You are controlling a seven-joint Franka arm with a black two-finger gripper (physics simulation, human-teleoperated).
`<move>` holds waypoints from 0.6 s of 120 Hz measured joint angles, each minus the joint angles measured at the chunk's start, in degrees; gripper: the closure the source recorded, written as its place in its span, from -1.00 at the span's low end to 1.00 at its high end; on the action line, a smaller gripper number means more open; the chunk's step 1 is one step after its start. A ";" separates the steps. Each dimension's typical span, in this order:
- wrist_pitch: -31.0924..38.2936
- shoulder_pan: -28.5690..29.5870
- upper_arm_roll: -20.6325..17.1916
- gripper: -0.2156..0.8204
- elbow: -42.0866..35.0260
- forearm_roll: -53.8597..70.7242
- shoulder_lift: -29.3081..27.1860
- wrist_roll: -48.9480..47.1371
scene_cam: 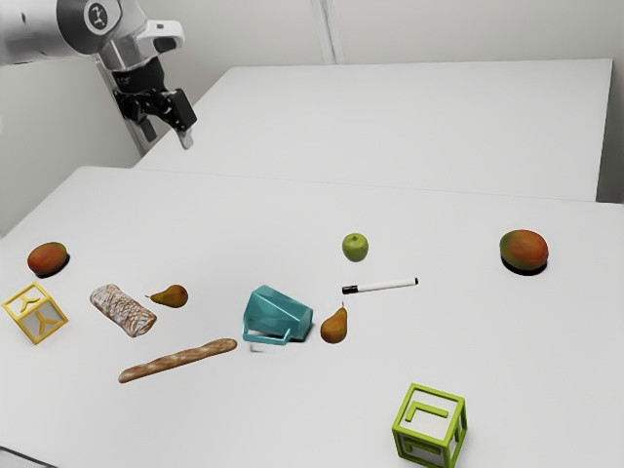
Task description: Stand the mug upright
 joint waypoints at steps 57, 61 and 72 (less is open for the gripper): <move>0.65 1.41 0.75 -0.58 -14.48 -14.85 -2.59 0.93; 1.12 1.88 0.82 -0.58 -16.13 -16.92 -2.78 1.34; 2.50 2.79 0.90 -0.58 -19.76 -20.57 -3.18 2.40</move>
